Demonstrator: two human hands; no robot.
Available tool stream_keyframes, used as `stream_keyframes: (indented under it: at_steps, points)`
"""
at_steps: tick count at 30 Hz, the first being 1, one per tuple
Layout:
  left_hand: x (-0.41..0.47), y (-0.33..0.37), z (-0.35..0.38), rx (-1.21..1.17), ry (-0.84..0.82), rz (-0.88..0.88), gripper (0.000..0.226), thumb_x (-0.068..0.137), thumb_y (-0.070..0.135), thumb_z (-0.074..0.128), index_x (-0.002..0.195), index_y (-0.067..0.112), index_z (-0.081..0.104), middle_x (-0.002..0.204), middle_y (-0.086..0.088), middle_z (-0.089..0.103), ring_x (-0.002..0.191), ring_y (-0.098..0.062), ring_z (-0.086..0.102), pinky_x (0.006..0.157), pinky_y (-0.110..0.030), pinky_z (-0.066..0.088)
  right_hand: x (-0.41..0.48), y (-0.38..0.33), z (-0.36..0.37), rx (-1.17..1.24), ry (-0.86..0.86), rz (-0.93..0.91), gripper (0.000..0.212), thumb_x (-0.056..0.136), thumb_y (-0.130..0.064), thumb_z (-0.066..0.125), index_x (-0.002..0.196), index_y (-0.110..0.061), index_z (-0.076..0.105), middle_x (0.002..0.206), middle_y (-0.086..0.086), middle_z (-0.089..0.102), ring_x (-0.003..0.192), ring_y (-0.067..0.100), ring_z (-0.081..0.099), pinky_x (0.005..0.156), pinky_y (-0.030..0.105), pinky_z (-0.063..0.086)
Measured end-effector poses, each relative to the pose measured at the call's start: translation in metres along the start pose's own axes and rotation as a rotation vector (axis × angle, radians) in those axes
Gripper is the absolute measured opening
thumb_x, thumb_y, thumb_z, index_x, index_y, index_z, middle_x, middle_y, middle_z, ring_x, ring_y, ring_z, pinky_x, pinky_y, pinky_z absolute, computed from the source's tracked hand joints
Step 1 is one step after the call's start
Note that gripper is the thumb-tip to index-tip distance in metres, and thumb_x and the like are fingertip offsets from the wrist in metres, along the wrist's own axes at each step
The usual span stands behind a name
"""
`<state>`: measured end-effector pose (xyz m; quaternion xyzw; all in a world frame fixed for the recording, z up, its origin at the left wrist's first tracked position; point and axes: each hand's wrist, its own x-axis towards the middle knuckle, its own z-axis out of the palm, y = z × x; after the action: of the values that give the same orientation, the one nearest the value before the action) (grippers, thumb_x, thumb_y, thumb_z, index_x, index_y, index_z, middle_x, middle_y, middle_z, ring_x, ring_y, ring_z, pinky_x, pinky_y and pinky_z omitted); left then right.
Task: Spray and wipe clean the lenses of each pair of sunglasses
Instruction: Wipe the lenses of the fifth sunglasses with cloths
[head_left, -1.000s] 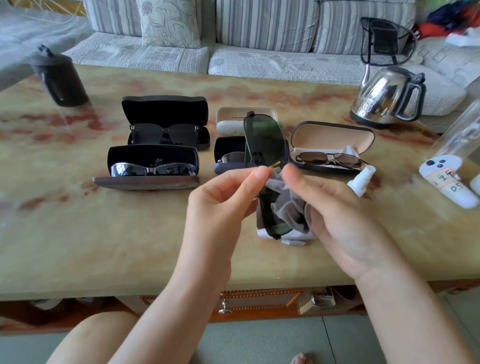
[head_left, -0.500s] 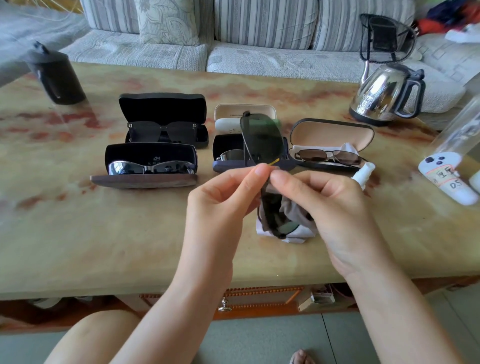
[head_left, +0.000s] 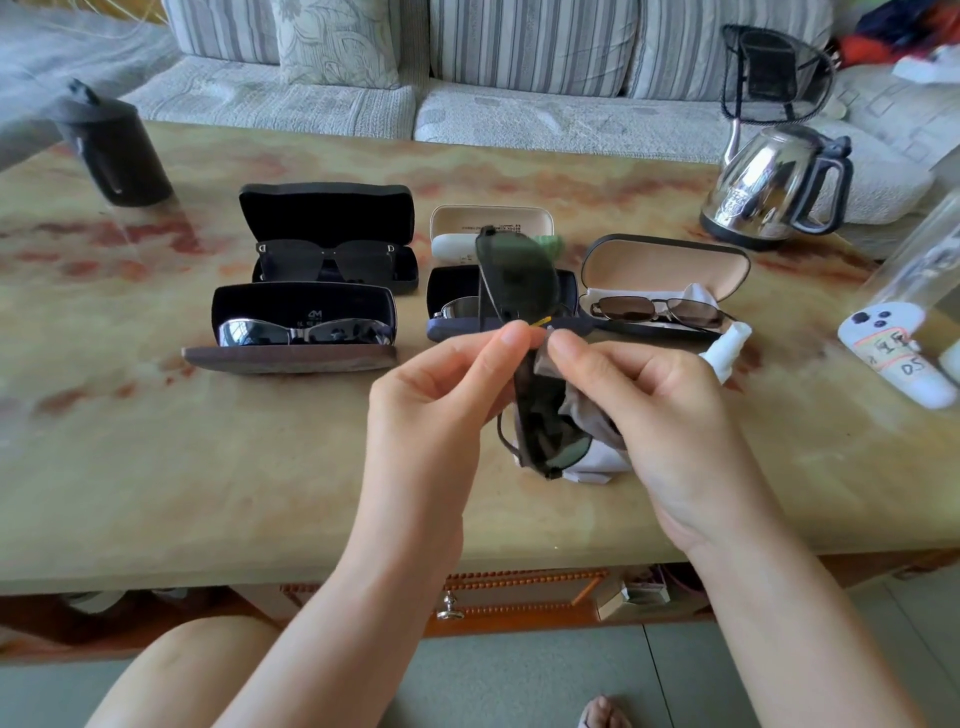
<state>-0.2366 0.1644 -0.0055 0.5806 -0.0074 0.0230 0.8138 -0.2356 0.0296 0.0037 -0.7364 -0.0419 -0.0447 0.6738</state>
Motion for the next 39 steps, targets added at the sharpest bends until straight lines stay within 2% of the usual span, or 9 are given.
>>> stream_keyframes:
  at_steps: [7,10,13,16,19,25,28,31,39]
  points:
    - [0.0009,0.0019,-0.0008,0.015,0.018,0.028,0.026,0.078,0.034,0.065,0.089,0.014,0.078,0.089,-0.005,0.076,0.093,-0.024,0.071,0.085,-0.032,0.056,-0.0017,0.0029,-0.0061,0.064,-0.18,0.037,0.023,0.079,-0.038,0.071,0.082,-0.015,0.075,0.07,0.039,0.049,0.07,0.033,0.046,0.064,0.044,0.033]
    - [-0.0002,0.0011,0.0022,-0.005,0.011,0.031,0.026,0.079,0.03,0.065,0.09,0.01,0.077,0.089,-0.005,0.077,0.09,-0.019,0.072,0.084,-0.03,0.058,-0.0025,-0.0008,-0.0034,0.048,-0.108,0.01,0.017,0.072,-0.032,0.071,0.073,-0.015,0.074,0.055,0.005,0.061,0.052,0.012,0.053,0.051,0.026,0.042]
    - [-0.001,-0.0007,0.003,-0.02,0.006,0.022,0.027,0.079,0.028,0.064,0.092,0.007,0.076,0.089,-0.008,0.076,0.091,-0.023,0.072,0.089,-0.035,0.057,-0.0026,-0.0018,0.0012,-0.001,-0.016,-0.059,0.024,0.079,-0.035,0.063,0.072,-0.015,0.073,0.041,-0.012,0.042,0.041,0.004,0.04,0.048,0.018,0.037]
    - [-0.0008,0.0,0.0023,-0.003,0.018,0.022,0.026,0.08,0.029,0.065,0.09,0.009,0.077,0.088,-0.006,0.077,0.091,-0.022,0.072,0.091,-0.037,0.056,-0.0018,-0.0018,0.0013,-0.049,-0.032,-0.071,0.04,0.089,-0.035,0.055,0.051,-0.026,0.065,0.045,0.0,0.03,0.044,0.014,0.029,0.049,0.023,0.027]
    - [-0.0003,0.0023,0.0006,0.017,0.024,0.034,0.025,0.079,0.032,0.064,0.088,0.012,0.077,0.086,-0.004,0.077,0.089,-0.019,0.072,0.089,-0.035,0.057,-0.0023,-0.0022,-0.0034,0.049,-0.129,0.006,0.031,0.089,-0.033,0.062,0.074,-0.008,0.07,0.061,0.021,0.025,0.055,0.031,0.019,0.052,0.033,0.018]
    - [-0.0019,0.0003,0.0032,0.001,0.019,0.039,0.025,0.079,0.029,0.065,0.09,0.01,0.077,0.087,-0.005,0.077,0.088,-0.018,0.072,0.082,-0.027,0.057,-0.0042,-0.0026,-0.0019,0.041,-0.086,0.002,0.022,0.074,-0.031,0.069,0.078,-0.01,0.074,0.051,-0.001,0.061,0.049,0.013,0.061,0.048,0.027,0.05]
    - [-0.0019,0.0,0.0032,-0.015,0.018,0.029,0.025,0.079,0.027,0.065,0.09,0.008,0.077,0.086,-0.006,0.077,0.088,-0.018,0.073,0.083,-0.027,0.057,-0.0033,-0.0018,0.0015,-0.009,-0.007,-0.059,0.026,0.086,-0.026,0.063,0.073,-0.004,0.069,0.039,-0.013,0.042,0.04,0.002,0.043,0.047,0.016,0.043]
    - [-0.0021,0.0011,0.0033,-0.017,0.015,0.015,0.027,0.078,0.029,0.064,0.09,0.008,0.076,0.087,-0.005,0.077,0.088,-0.018,0.073,0.086,-0.029,0.057,-0.0024,-0.0023,0.0011,-0.07,-0.016,-0.088,0.043,0.095,-0.026,0.056,0.052,-0.019,0.06,0.042,-0.005,0.033,0.043,0.011,0.033,0.049,0.033,0.038]
    - [-0.0022,0.0017,0.0044,-0.003,0.026,0.035,0.022,0.082,0.027,0.063,0.089,0.011,0.077,0.087,-0.004,0.077,0.089,-0.016,0.072,0.082,-0.025,0.057,-0.0057,-0.0043,0.0005,0.008,-0.059,-0.039,0.018,0.079,-0.031,0.067,0.075,-0.014,0.074,0.044,-0.007,0.044,0.042,0.008,0.036,0.044,0.018,0.036]
